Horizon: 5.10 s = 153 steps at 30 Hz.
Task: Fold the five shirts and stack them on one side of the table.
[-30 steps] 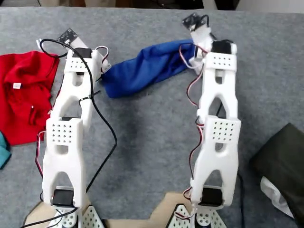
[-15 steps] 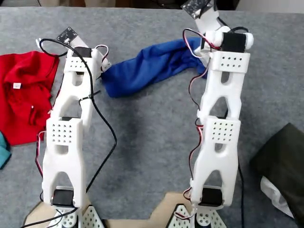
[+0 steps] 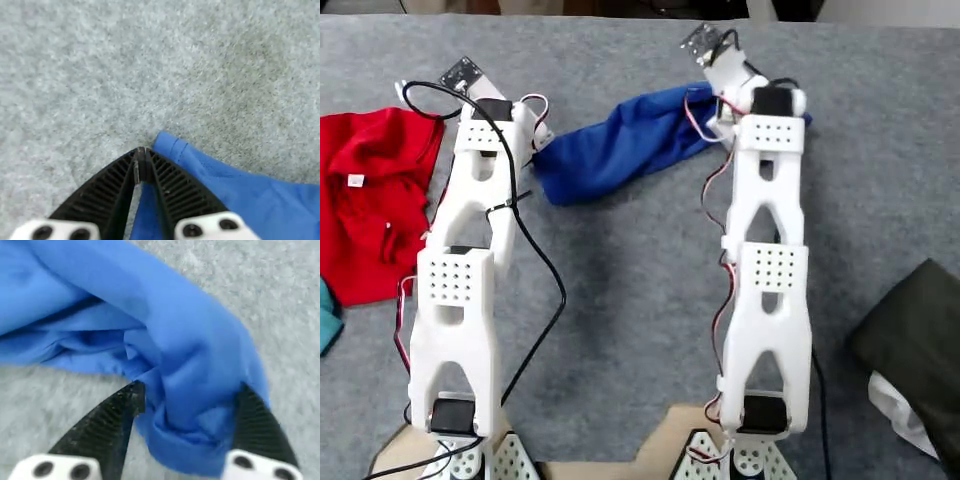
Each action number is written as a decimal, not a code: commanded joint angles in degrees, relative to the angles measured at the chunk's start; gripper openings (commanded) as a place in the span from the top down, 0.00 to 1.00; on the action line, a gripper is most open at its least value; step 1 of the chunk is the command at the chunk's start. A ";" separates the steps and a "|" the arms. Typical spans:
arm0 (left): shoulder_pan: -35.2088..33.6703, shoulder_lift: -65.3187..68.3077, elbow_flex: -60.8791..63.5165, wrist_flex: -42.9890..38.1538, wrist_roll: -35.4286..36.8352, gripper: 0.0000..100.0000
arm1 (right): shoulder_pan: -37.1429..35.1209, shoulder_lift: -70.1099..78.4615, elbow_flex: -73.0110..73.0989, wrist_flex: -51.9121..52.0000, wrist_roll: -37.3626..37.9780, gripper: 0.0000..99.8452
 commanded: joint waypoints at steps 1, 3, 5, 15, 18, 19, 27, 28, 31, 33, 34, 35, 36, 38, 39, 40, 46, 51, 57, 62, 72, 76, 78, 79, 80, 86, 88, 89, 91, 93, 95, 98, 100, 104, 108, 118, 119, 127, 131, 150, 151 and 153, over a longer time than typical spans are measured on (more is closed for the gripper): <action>-0.44 -0.57 -2.99 -0.88 0.00 0.98 | 0.31 0.66 -0.31 -3.52 0.00 0.91; -0.44 -0.57 -3.08 -0.88 0.00 0.98 | 1.45 0.57 -0.31 -5.01 -1.32 1.00; -0.44 -0.57 -3.08 -0.97 0.00 0.98 | 2.59 -0.04 -1.27 -5.63 -4.04 0.98; -0.44 -0.57 -2.99 -0.97 0.00 0.98 | 1.54 -6.64 -15.87 15.21 -3.69 0.99; -0.44 -0.57 -2.90 -0.97 0.00 0.98 | 0.84 -11.82 -14.90 21.01 -2.55 0.99; -0.44 -0.57 -2.90 -0.97 0.00 0.98 | 0.48 -13.23 -14.90 22.68 -2.55 0.99; -0.44 -0.57 -2.90 -0.97 0.00 0.98 | -4.79 -24.66 -4.70 26.11 -0.35 0.99; -0.44 -0.57 -2.90 -0.97 0.00 0.98 | -5.32 -27.30 -0.40 26.11 -0.53 0.99; -0.44 -0.57 -2.90 -0.97 -0.09 0.98 | -6.55 -36.62 14.73 26.11 -0.70 0.99; -0.44 -0.48 -2.90 -0.97 -0.09 0.98 | -7.25 -43.65 24.92 26.11 -0.53 0.99; -0.44 -0.48 -2.90 -0.97 -0.09 0.98 | -7.52 -47.16 29.58 25.93 -0.26 0.99; -0.44 -0.48 -2.90 -0.97 -0.09 0.98 | -7.69 -50.59 33.54 25.85 0.26 0.99; -0.44 -0.48 -2.90 -0.97 -0.09 0.98 | -7.87 -54.02 37.32 25.85 0.79 0.99; -0.44 -0.48 -2.90 -0.97 -0.09 0.98 | -8.48 -60.35 42.95 25.85 1.76 0.99; -0.44 -0.48 -2.90 -0.97 -0.09 0.98 | -8.66 -63.08 45.41 25.93 2.11 0.99; -0.44 -0.48 -2.90 -1.05 -0.09 0.98 | -8.66 -65.63 47.52 25.93 2.29 0.99; -0.35 -0.22 -2.90 -1.05 -0.09 0.98 | -8.75 -76.62 57.01 26.02 1.76 0.99; -0.18 2.15 -5.10 -0.79 -0.09 0.98 | -9.10 -84.88 63.87 25.93 2.55 0.99; 0.00 3.47 -6.51 -0.53 -1.93 0.98 | -4.53 -80.92 76.18 14.42 6.77 0.99; 0.09 3.56 -6.51 -0.62 -1.93 0.98 | 1.01 -69.05 75.82 -0.97 13.36 0.99; 0.09 3.65 -6.51 -0.53 -1.93 0.98 | 2.95 -36.79 49.89 -6.42 16.44 0.98; 0.09 3.65 -6.51 -0.53 -1.93 0.98 | 2.95 -28.53 39.08 -2.73 16.79 0.85; 0.09 3.65 -6.51 -0.62 -1.93 0.98 | 2.95 -26.15 33.80 0.26 17.49 0.77; 0.09 3.74 -6.51 -0.62 -1.93 0.98 | 2.95 -25.45 31.25 1.85 18.02 0.74; 0.09 3.74 -6.51 -0.70 -1.93 0.98 | 3.03 -24.92 28.53 3.34 18.02 0.71; 0.18 3.74 -6.51 -0.70 -1.93 0.98 | 5.32 -24.04 14.55 12.31 18.29 0.69; 0.18 3.74 -6.51 -0.70 -1.93 0.98 | 5.76 -24.04 11.47 14.95 18.29 0.69; 0.18 3.74 -6.51 -0.70 -1.93 0.98 | 5.76 -24.04 10.07 16.44 18.29 0.69; 0.18 3.74 -6.51 -0.70 -1.93 0.98 | 5.58 -24.04 7.96 18.90 18.29 0.69; 0.18 3.74 -6.51 -0.70 -1.93 0.98 | 4.97 -24.13 6.11 21.27 18.02 0.69; 0.18 3.74 -6.51 -0.70 -1.93 0.98 | 3.56 -24.40 4.26 23.91 17.67 0.69; 0.35 3.74 -6.51 -0.79 -1.93 0.98 | 1.19 -24.40 3.47 26.11 13.63 0.69; 0.53 3.74 -6.51 -0.70 -1.93 0.98 | -0.40 -24.48 5.58 26.11 10.64 0.73; 0.53 3.74 -6.51 -0.70 -1.93 0.98 | -4.53 -25.10 14.11 26.11 5.89 0.83; 0.62 3.74 -6.51 -0.62 -1.93 0.98 | -6.73 -24.92 19.03 25.76 4.48 0.80; 0.44 3.74 -6.51 -0.70 -1.93 0.98 | -5.05 -20.79 12.70 25.23 4.40 0.76; 0.44 3.74 -6.51 -0.70 -1.93 0.98 | -4.53 -20.35 11.82 25.32 5.01 0.76; 0.62 3.74 -6.51 -0.70 -1.93 0.98 | 0.48 -15.16 8.04 21.54 7.30 0.76; 0.62 3.74 -6.51 -0.70 -1.93 0.98 | 1.19 -13.58 4.44 18.37 7.47 0.76; 0.44 3.74 -6.51 -0.79 -1.93 0.98 | -0.92 -12.88 6.11 16.00 9.05 0.76; 0.44 3.74 -6.51 -0.79 -1.93 0.98 | -0.92 -12.88 6.55 15.56 9.05 0.76; 0.44 3.74 -6.51 -0.79 -1.93 0.98 | -0.57 -12.88 6.90 14.42 9.05 0.77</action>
